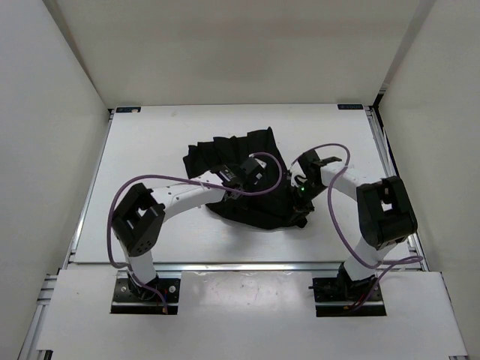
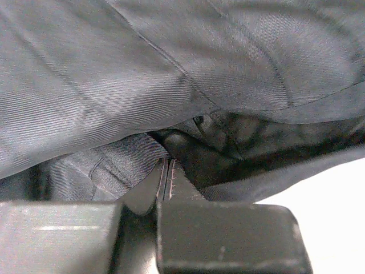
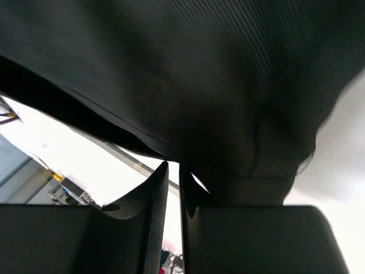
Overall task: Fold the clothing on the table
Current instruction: Flatten the skirt out
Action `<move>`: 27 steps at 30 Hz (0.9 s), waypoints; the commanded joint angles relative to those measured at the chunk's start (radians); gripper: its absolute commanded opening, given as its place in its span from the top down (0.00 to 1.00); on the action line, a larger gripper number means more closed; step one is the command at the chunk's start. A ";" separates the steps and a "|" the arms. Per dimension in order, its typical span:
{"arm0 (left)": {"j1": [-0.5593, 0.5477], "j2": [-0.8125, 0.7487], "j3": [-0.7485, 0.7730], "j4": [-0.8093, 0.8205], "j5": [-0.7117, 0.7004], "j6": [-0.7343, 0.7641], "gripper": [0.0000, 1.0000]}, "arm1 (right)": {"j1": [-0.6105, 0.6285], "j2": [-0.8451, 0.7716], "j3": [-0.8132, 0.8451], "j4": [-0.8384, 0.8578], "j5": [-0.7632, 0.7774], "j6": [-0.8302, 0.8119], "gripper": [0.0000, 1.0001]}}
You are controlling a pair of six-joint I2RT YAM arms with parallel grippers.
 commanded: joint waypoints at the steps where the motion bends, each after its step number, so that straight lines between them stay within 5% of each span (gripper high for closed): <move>1: 0.015 -0.134 0.047 0.005 -0.009 -0.014 1.00 | 0.021 -0.002 0.159 -0.045 -0.051 -0.024 0.82; 8: 0.023 -0.240 -0.057 0.017 0.025 -0.071 1.00 | 0.037 0.014 0.462 -0.107 -0.019 -0.033 0.90; 12: 0.009 -0.266 -0.126 0.058 0.063 -0.100 1.00 | 0.038 0.191 0.561 -0.062 -0.022 -0.016 1.00; 21: 0.013 -0.408 -0.200 0.118 0.051 -0.154 1.00 | 0.049 0.621 0.930 -0.093 0.016 0.006 1.00; 27: 0.085 -0.592 -0.264 0.096 -0.049 -0.203 1.00 | 0.003 0.672 0.861 -0.105 0.080 0.033 1.00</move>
